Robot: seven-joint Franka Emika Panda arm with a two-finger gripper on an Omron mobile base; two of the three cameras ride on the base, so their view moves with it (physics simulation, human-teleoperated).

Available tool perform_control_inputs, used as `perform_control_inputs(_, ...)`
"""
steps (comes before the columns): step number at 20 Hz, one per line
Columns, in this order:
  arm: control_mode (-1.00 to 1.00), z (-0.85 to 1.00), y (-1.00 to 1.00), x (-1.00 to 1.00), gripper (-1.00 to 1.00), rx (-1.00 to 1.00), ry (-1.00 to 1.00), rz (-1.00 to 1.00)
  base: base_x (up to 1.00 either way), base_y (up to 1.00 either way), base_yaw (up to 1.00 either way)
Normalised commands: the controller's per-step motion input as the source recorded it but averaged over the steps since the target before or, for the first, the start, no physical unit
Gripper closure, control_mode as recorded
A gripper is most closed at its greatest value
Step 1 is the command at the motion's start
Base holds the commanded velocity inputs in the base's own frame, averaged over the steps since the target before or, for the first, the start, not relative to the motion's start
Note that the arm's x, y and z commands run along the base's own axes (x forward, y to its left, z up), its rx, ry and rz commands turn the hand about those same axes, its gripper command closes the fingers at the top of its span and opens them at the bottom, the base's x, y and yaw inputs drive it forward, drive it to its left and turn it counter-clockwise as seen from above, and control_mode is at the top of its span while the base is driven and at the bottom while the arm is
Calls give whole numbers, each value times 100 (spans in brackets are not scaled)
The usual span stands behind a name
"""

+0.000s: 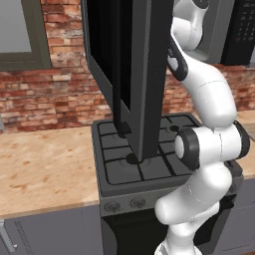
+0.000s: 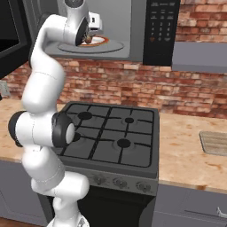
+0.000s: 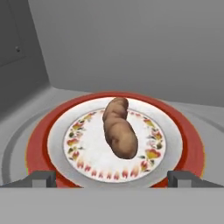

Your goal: Retrieve the reheated potato from the microwave, then place the potato, cheese, and condiment on the cutting board.

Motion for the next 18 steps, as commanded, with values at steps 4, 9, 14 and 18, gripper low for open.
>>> perform_control_inputs(4, -100, 0, 4, 49, -100, 0, 7, 4, 0, 0, 0)
perform_control_inputs(9, -100, -4, 6, 46, -100, 0, 5, 5, 0, 0, 0)
perform_control_inputs(14, -100, -1, 4, 45, -100, 0, 3, 5, 0, 0, 0)
perform_control_inputs(18, -100, 0, 1, 26, -100, 0, 5, 5, 0, 0, 0)
